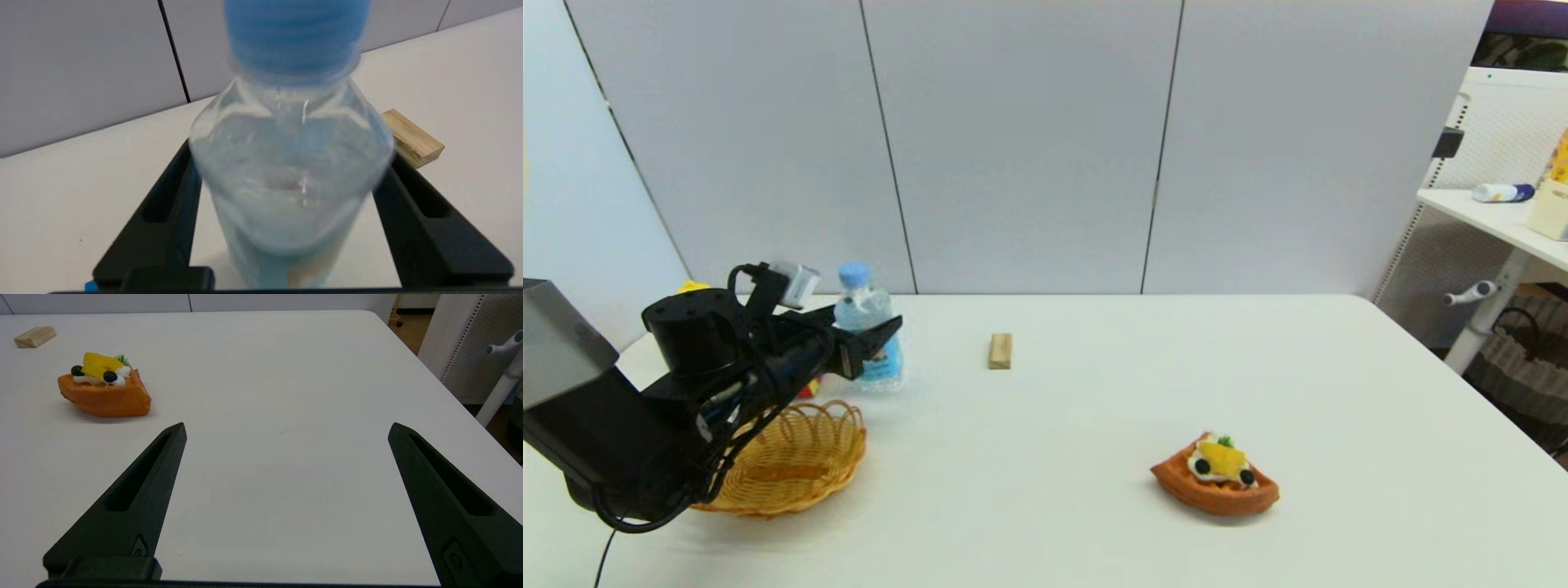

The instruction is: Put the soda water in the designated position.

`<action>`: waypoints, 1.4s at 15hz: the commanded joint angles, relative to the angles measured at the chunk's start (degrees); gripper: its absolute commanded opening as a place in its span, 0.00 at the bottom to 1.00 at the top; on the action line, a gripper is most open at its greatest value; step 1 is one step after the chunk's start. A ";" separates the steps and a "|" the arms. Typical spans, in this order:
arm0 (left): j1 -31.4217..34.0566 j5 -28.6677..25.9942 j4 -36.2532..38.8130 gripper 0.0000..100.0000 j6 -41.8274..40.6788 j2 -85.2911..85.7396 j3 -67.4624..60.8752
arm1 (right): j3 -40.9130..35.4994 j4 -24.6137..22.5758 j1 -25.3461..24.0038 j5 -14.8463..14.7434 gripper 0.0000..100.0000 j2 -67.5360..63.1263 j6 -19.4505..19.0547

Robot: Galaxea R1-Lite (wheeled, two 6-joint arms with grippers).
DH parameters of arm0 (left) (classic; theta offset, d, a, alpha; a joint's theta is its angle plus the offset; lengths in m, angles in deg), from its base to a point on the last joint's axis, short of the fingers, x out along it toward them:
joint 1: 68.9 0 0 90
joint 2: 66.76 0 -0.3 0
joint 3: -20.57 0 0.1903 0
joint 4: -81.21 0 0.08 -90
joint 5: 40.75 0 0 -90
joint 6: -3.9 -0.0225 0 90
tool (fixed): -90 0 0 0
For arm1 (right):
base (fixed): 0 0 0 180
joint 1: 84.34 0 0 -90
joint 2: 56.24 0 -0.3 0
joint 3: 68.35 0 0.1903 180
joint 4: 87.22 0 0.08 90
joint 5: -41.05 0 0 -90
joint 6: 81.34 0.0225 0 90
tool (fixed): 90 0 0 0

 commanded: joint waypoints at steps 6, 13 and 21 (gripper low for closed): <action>0.08 -0.22 -19.64 1.00 3.00 18.83 11.61 | -0.02 -0.04 -0.01 0.00 1.00 -0.07 0.00; 0.25 10.85 -71.14 1.00 2.38 39.57 39.47 | -0.02 -0.04 -0.01 0.00 1.00 -0.07 0.00; 0.16 22.37 -81.43 1.00 0.45 67.87 12.93 | -0.02 0.04 -0.01 0.00 1.00 -0.07 0.00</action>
